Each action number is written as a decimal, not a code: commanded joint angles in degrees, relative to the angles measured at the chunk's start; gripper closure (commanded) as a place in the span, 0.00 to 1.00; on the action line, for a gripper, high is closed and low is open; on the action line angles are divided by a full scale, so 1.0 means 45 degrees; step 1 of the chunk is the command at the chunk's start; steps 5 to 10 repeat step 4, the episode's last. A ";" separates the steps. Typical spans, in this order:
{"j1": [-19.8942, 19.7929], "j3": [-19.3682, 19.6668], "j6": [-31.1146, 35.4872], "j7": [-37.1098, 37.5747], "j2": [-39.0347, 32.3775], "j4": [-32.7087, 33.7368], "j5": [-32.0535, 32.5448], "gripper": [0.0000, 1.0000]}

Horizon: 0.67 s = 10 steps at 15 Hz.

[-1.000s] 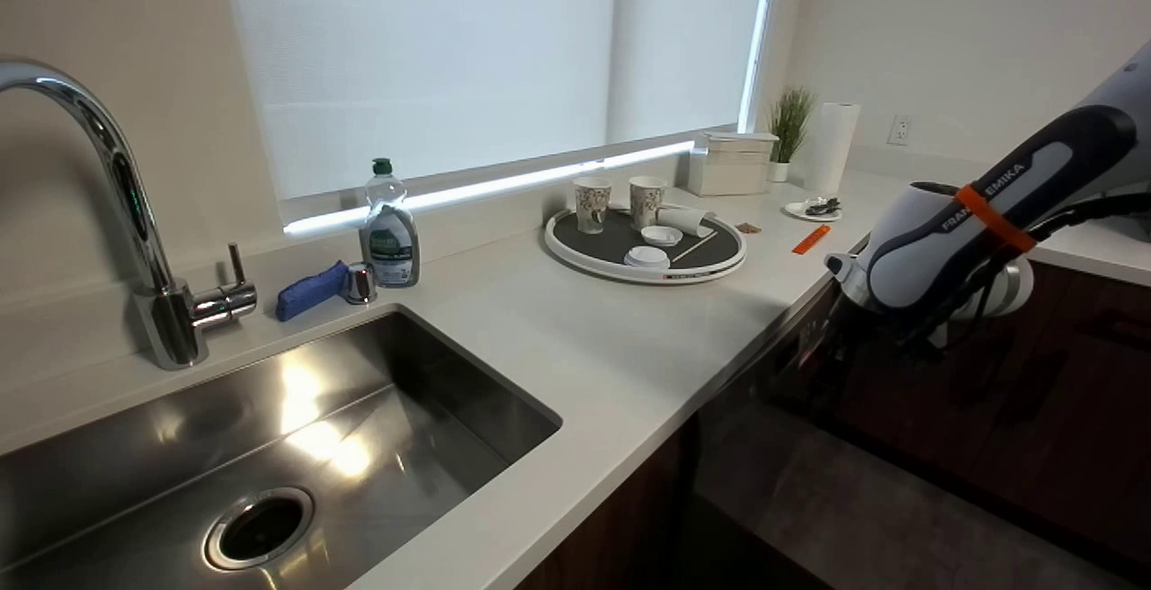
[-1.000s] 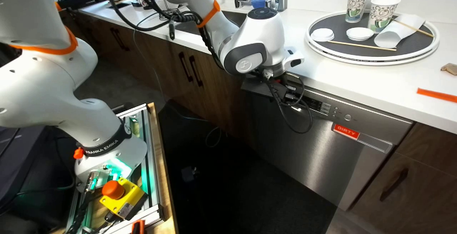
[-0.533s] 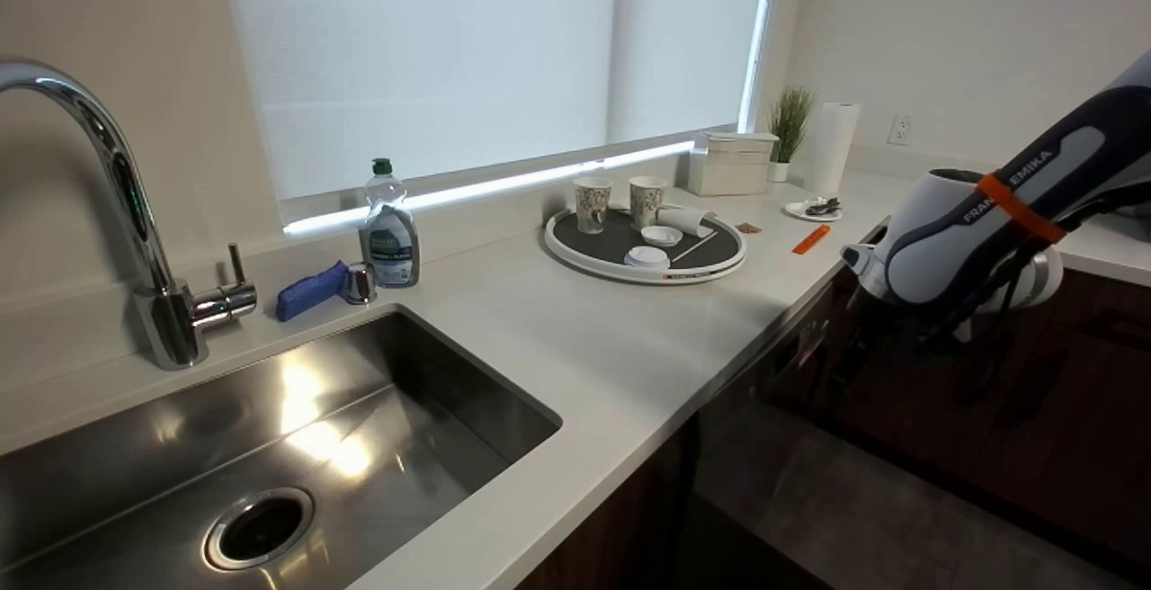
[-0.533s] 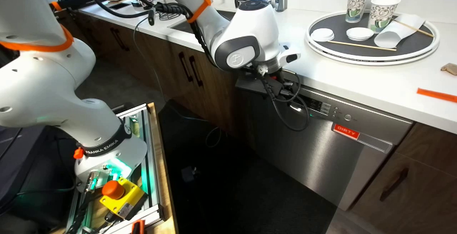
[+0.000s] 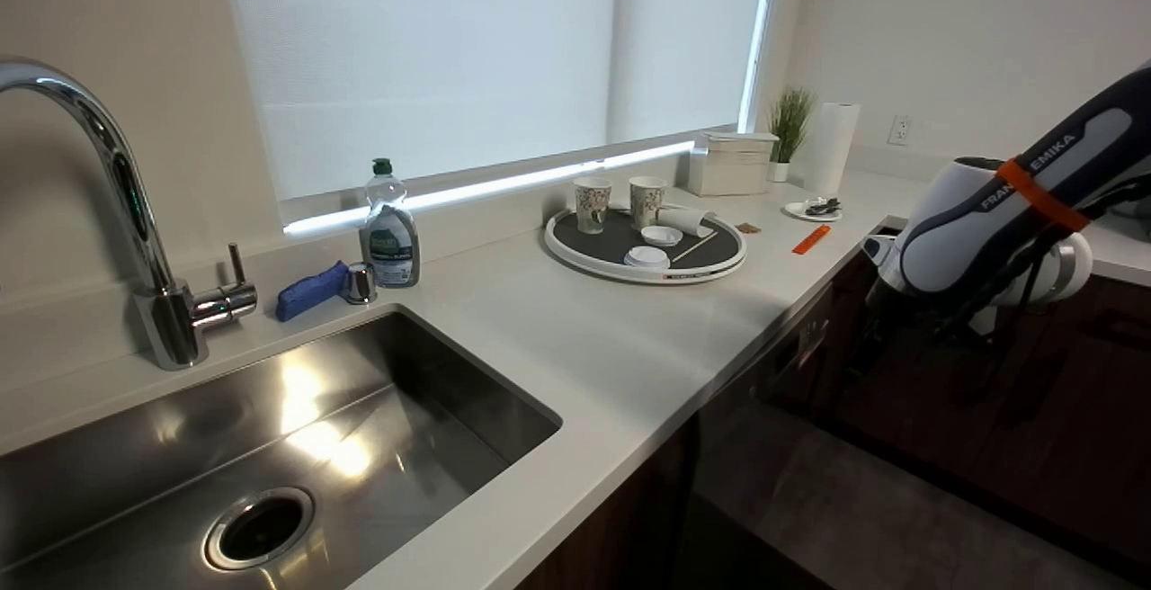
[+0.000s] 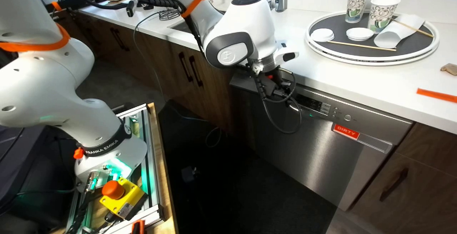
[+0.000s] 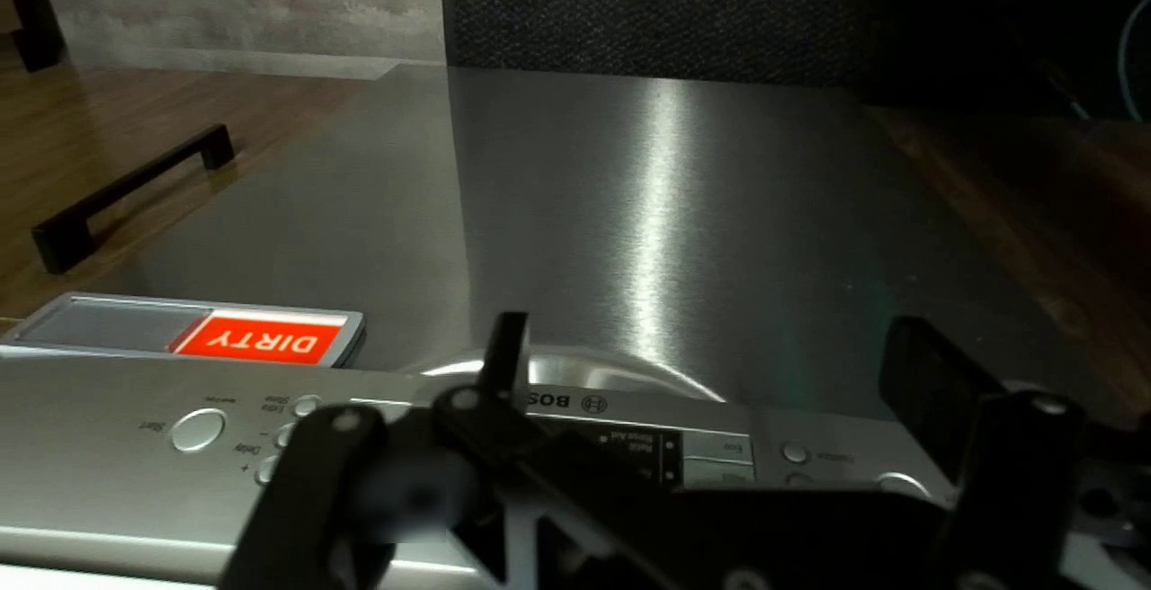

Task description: Press one of the buttons on the left side of the dish washing machine

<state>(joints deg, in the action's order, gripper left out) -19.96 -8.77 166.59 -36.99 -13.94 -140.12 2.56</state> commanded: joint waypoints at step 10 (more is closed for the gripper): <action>0.0396 0.0346 0.0041 -0.0169 0.0225 -0.0013 -0.0893 0.00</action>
